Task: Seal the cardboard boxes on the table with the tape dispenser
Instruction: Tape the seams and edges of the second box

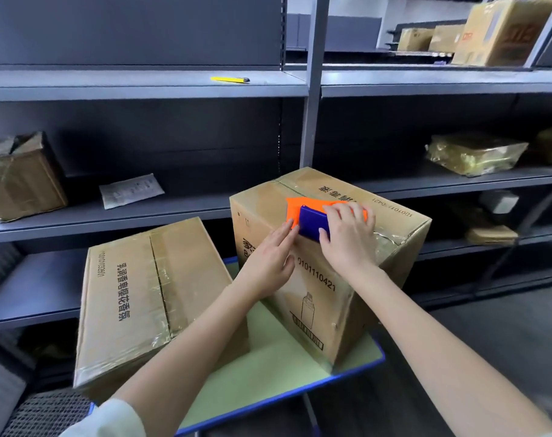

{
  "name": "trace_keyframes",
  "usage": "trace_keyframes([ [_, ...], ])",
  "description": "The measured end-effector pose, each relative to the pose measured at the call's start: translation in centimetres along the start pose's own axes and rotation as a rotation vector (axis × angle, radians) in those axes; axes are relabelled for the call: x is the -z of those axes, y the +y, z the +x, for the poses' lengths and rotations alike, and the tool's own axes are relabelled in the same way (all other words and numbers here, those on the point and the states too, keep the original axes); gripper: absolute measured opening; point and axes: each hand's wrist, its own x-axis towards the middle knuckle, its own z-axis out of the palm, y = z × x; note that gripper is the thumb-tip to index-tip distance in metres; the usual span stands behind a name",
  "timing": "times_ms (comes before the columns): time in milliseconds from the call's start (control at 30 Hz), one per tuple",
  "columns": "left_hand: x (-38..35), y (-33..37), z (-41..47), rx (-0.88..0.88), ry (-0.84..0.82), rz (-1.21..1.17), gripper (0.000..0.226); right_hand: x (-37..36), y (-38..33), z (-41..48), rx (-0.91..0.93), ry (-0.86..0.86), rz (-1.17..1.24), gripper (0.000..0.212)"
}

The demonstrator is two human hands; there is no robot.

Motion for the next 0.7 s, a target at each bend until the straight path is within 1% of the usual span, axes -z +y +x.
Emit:
trace_keyframes([
  [67, 0.8, -0.9, -0.9, 0.041, 0.018, 0.007, 0.057, -0.3, -1.4, 0.2, 0.039, 0.088, 0.003, 0.029],
  [133, 1.8, -2.3, -2.5, 0.107, 0.034, 0.019, 0.055, -0.8, -3.7, 0.4, 0.102, 0.105, 0.055, 0.025],
  [267, 4.3, -5.6, -7.2, 0.298, 0.019, 0.037, 0.054, -2.6, -9.8, 0.2, 0.259, 0.023, 0.173, 0.026],
  [367, 6.3, -7.9, -11.6, 0.446, 0.04, 0.093, 0.055, -4.6, -14.5, -0.7, 0.392, -0.08, 0.308, 0.028],
  [433, 7.1, -9.2, -14.3, 0.544, 0.048, 0.113, 0.055, -5.8, -17.2, -1.7, 0.472, -0.219, 0.347, 0.031],
  [533, 7.9, -10.8, -18.6, 0.695, 0.036, 0.115, 0.059, -7.9, -20.8, -3.4, 0.584, -0.452, 0.389, 0.042],
  [700, 7.5, -12.8, -24.0, 0.848, -0.083, 0.218, 0.063, -10.5, -24.9, -5.7, 0.677, -0.689, 0.384, 0.051],
])
